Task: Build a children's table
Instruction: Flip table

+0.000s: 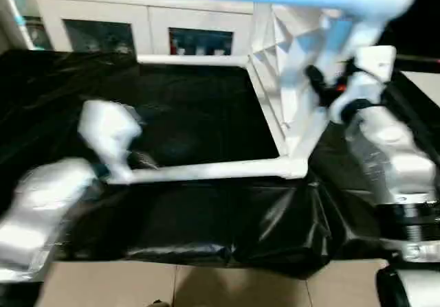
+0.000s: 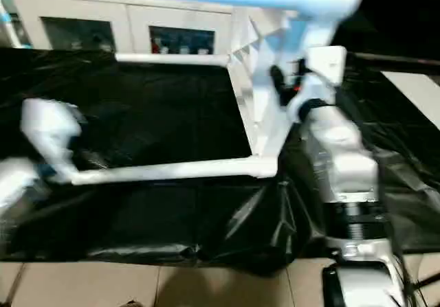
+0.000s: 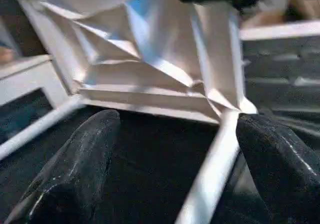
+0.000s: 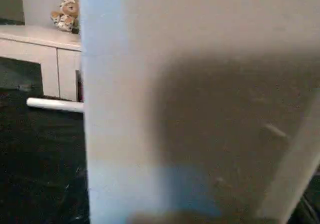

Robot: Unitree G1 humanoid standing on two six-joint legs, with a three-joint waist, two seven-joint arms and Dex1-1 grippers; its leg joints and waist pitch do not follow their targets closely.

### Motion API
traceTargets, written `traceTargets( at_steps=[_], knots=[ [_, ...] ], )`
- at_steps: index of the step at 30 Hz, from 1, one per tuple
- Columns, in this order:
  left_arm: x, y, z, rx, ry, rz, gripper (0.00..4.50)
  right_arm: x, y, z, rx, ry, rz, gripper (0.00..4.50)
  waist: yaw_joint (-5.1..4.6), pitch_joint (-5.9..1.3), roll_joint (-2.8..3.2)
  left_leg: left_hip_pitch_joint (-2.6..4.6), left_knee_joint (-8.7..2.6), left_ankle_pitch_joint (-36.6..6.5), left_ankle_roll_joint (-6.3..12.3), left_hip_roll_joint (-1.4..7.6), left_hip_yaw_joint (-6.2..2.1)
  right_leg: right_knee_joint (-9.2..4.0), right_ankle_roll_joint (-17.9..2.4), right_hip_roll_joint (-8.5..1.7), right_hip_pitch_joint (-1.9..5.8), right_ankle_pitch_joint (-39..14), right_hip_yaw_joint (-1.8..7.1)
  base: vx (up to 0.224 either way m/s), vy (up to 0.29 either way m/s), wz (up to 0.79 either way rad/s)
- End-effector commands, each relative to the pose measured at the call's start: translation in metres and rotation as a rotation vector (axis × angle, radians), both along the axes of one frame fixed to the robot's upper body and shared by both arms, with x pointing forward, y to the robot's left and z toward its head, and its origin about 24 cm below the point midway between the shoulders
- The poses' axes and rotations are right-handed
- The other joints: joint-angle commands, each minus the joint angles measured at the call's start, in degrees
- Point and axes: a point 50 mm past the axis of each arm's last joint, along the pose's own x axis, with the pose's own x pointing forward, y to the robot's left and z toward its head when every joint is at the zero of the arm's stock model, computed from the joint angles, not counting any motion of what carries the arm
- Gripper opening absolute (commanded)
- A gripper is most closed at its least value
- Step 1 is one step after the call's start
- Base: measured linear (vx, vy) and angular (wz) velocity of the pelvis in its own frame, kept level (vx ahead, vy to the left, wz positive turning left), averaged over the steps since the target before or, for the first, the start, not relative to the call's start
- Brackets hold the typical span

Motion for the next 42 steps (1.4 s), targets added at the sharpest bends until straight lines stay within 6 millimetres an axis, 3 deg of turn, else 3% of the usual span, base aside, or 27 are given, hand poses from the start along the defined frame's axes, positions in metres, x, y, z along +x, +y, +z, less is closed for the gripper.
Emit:
traceTargets(
  at_steps=[1, 2, 3, 4, 6, 8, 10, 11, 14, 24, 29, 31, 34, 35, 37, 38, 41, 42],
  knots=[
    [0.005, -0.004, 0.004, 0.065, -0.048, 0.004, 4.18, -0.002, 0.003, -0.02, -0.029, 0.066, 0.031, 1.95, -0.38, -2.88, 0.84, 1.72, -4.57, -18.8, -5.45, 0.04, 0.08, -4.04, -4.8, -0.44, 1.03, -12.9, 0.59, 0.0, 0.0, 0.0],
    [0.008, -0.006, 0.007, 0.11, -0.093, 0.015, 4.18, -0.003, 0.008, -0.02, -0.02, 0.042, 0.074, 1.95, -0.49, -2.83, 0.94, 1.82, -4.54, -19.2, -5.23, 0.06, 0.14, -4.22, -4.9, -0.35, 0.84, -12.8, 0.6, 0.0, 0.0, 0.0],
    [0.009, -0.008, 0.009, 0.135, -0.12, 0.009, 4.18, -0.005, 0.01, -0.021, -0.023, 0.032, 0.094, 2.51, -0.54, -2.87, 0.93, 1.73, -4.52, -19.2, -5.12, 0.07, 0.08, -4.14, -5.1, -0.42, 1.02, -12.3, 0.6, 0.0, 0.0, 0.0],
    [0.01, -0.009, 0.011, 0.152, -0.141, 0.002, 4.18, -0.006, 0.012, -0.021, -0.024, 0.024, 0.112, 2.65, -0.55, -2.86, 0.9, 1.62, -4.56, -18.9, -4.93, 0.05, 0.03, -4.23, -5.1, -0.43, 1.14, -12.2, 0.57, 0.0, 0.0, 0.0],
    [0.012, -0.015, 0.021, 0.162, -0.218, -0.026, 4.18, -0.01, 0.015, -0.025, -0.073, -0.017, 0.132, 2.65, -0.69, -2.99, 1.3, 1.52, -4.55, -17.7, -4.73, 0.06, -0.08, -3.98, -5.9, -0.5, 1.32, -9.9, 0.52, 0.0, 0.0, 0.0],
    [0.013, -0.019, 0.028, 0.183, -0.28, -0.041, 4.18, -0.012, 0.014, -0.026, -0.085, -0.068, 0.112, 3.07, -0.94, -3.14, 1.44, 1.43, -4.35, -16.4, -4.71, -0.05, -0.07, -3.66, -7.1, -0.47, 1.52, -7.2, 0.47, 0.0, 0.0, 0.0],
    [0.014, -0.023, 0.035, 0.185, -0.331, -0.054, 4.18, -0.013, 0.01, -0.027, -0.056, -0.103, 0.075, 3.07, -1.23, -3.19, 1.07, 1.22, -4.2, -15.1, -4.22, -0.1, -0.03, -3.43, -7.9, -0.43, 1.82, -5.8, 0.43, 0.0, 0.0, 0.0],
    [0.013, -0.027, 0.041, 0.195, -0.387, -0.074, 4.18, -0.016, 0.007, -0.03, -0.025, -0.142, 0.035, 3.22, -1.31, -3.14, 1.54, 1.28, -4.12, -14.8, -3.93, -0.03, 0.08, -3.57, -8.2, -0.57, 1.61, -5.3, 0.54, 0.0, 0.0, 0.0],
    [0.011, -0.034, 0.044, 0.214, -0.423, -0.109, 4.18, -0.024, 0.007, -0.03, -0.035, -0.245, 0.031, 3.52, -1.12, -3.09, 1.76, 1.33, -4.01, -14.5, -3.21, 0.05, 0.16, -3.47, -9.0, -0.53, 1.66, -4.3, 0.54, 0.0, 0.0, 0.0],
    [0.008, -0.045, 0.037, 0.232, -0.582, -0.057, 4.18, -0.061, 0.01, -0.022, -0.102, -0.588, 0.044, 4.4, -1.01, -2.71, 1.8, 1.27, -4.32, -18.8, -2.22, 0.2, -0.07, -4.03, -7.6, -0.46, 1.63, -9.2, 0.59, 0.0, 0.0, 0.0],
    [0.007, -0.041, 0.048, 0.185, -0.741, 0.055, 4.18, -0.071, 0.007, -0.015, -0.131, -0.659, 0.029, 4.46, -1.0, -2.74, 1.69, 1.22, -4.32, -19.4, -1.53, 0.21, -0.26, -4.05, -6.9, -0.43, 1.59, -9.5, 0.54, 0.0, 0.0, 0.0],
    [0.006, -0.039, 0.048, 0.189, -0.753, 0.072, 4.18, -0.072, 0.008, -0.016, -0.149, -0.649, 0.036, 4.46, -1.07, -2.7, 1.46, 1.12, -4.33, -19.4, -1.16, 0.15, -0.28, -4.08, -6.7, -0.4, 1.61, -9.9, 0.52, 0.0, 0.0, 0.0],
    [0.005, -0.038, 0.043, 0.193, -0.73, 0.066, 4.18, -0.072, 0.01, -0.02, -0.169, -0.629, 0.043, 4.46, -1.03, -2.72, 1.61, 1.15, -4.35, -19.4, -1.08, 0.13, -0.29, -4.07, -7.0, -0.4, 1.46, -10.1, 0.54, 0.0, 0.0, 0.0],
    [0.004, -0.039, 0.034, 0.214, -0.705, 0.057, 4.18, -0.068, 0.011, -0.032, -0.207, -0.539, 0.025, 4.46, -1.03, -2.7, 1.64, 1.19, -4.38, -19.7, -1.0, 0.16, -0.32, -4.04, -7.2, -0.39, 1.39, -10.0, 0.54, 0.0, 0.0, 0.0],
    [0.004, -0.04, 0.028, 0.218, -0.676, 0.057, 4.18, -0.066, 0.011, -0.038, -0.181, -0.497, 0.018, 4.46, -1.1, -2.64, 1.68, 1.19, -4.45, -19.8, -0.99, 0.11, -0.31, -4.04, -7.4, -0.29, 1.37, -9.9, 0.54, 0.0, 0.0, 0.0],
    [0.006, -0.038, 0.01, 0.17, -0.527, 0.087, 4.18, -0.058, 0.015, -0.055, -0.126, -0.359, 0.01, 4.46, -1.26, -2.66, 1.84, 1.29, -4.44, -20.6, -1.17, 0.08, -0.31, -3.93, -7.8, -0.19, 1.25, -9.8, 0.57, 0.0, 0.0, 0.0],
    [0.003, -0.038, -0.004, 0.116, -0.413, 0.083, 4.18, -0.053, 0.02, -0.062, -0.112, -0.29, 0.014, 4.46, -1.13, -2.72, 2.15, 1.39, -4.57, -22.1, -1.35, 0.12, -0.42, -4.11, -8.3, -0.36, 1.05, -10.9, 0.59, 0.0, 0.0, 0.0],
    [0.0, -0.039, -0.009, 0.096, -0.368, 0.06, 4.18, -0.051, 0.022, -0.064, -0.1, -0.269, 0.015, 4.46, -1.05, -2.78, 1.83, 1.21, -4.56, -20.9, -1.41, 0.07, -0.42, -3.86, -8.7, -0.38, 1.24, -9.7, 0.57, 0.0, 0.0, 0.0]
  ],
)
